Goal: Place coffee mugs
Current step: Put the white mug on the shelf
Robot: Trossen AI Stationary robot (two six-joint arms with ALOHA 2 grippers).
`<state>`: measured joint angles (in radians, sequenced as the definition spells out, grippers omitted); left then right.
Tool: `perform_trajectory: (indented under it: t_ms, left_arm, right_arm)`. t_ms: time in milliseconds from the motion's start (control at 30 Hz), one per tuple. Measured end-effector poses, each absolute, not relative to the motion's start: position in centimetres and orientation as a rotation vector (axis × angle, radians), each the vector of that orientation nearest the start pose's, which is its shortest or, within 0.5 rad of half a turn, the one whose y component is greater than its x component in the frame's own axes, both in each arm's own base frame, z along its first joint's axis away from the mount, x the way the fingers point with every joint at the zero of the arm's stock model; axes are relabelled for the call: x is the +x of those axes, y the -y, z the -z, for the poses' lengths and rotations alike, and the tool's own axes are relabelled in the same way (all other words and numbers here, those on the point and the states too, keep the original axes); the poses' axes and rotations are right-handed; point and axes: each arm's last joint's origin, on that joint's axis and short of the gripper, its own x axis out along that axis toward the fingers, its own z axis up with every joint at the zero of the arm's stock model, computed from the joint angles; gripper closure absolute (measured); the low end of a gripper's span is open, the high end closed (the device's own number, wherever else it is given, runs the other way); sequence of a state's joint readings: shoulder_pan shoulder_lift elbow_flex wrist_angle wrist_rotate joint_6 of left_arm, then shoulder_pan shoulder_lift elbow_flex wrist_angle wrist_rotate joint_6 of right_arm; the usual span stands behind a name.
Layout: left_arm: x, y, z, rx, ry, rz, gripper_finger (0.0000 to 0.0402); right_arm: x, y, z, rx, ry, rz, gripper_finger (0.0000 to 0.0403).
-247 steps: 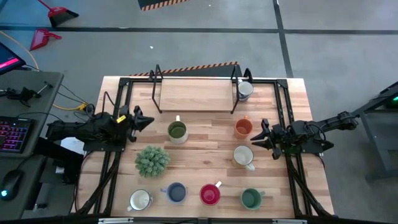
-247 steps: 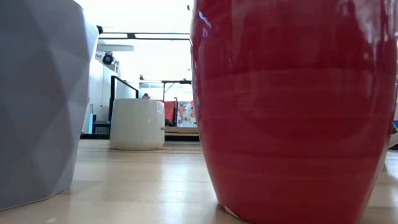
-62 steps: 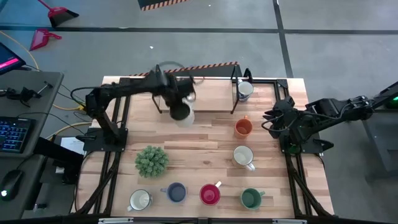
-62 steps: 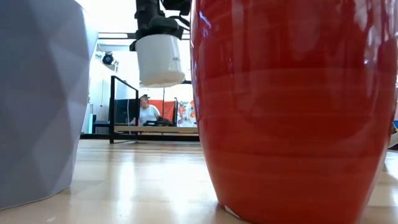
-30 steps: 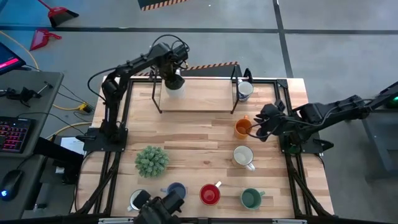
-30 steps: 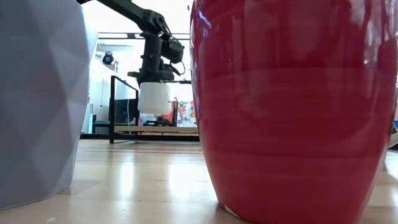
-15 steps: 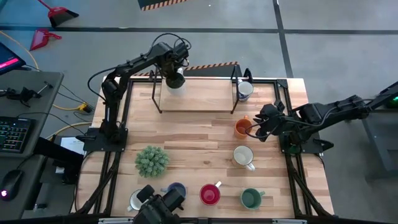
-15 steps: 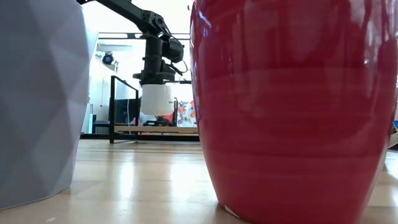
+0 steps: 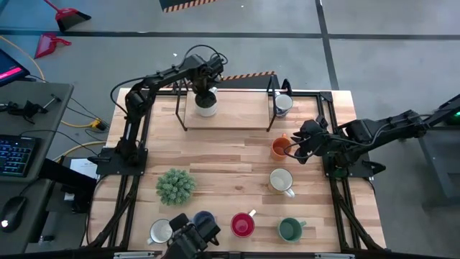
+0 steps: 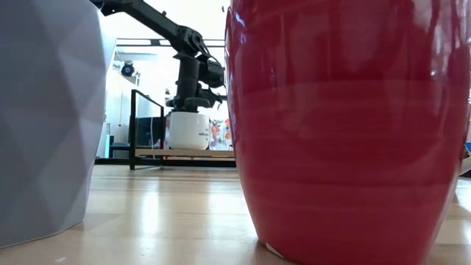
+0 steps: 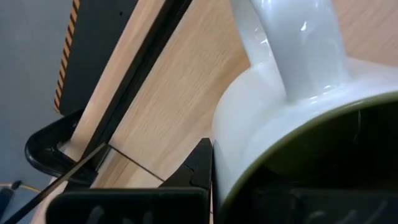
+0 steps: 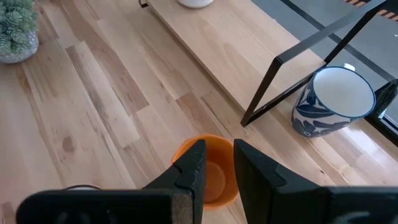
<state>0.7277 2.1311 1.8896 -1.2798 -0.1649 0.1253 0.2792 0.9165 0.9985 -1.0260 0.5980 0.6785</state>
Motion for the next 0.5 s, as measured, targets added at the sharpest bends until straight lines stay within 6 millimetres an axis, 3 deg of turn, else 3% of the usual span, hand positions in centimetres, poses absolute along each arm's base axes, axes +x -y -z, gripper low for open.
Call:
perform_trajectory:
  t_ms: [333,500]
  left_arm:
    - [30.9,-28.15,-23.06,-0.31,-1.539,-0.575,0.0395]
    - [30.95,-28.09,-23.07,-0.307,-1.539,-0.572,0.0368]
  right_arm:
    - [15.1,-2.63,-31.86,0.232,-0.707,0.562,0.0334]
    - [15.1,-2.63,-31.86,0.232,-0.706,0.562,0.0334]
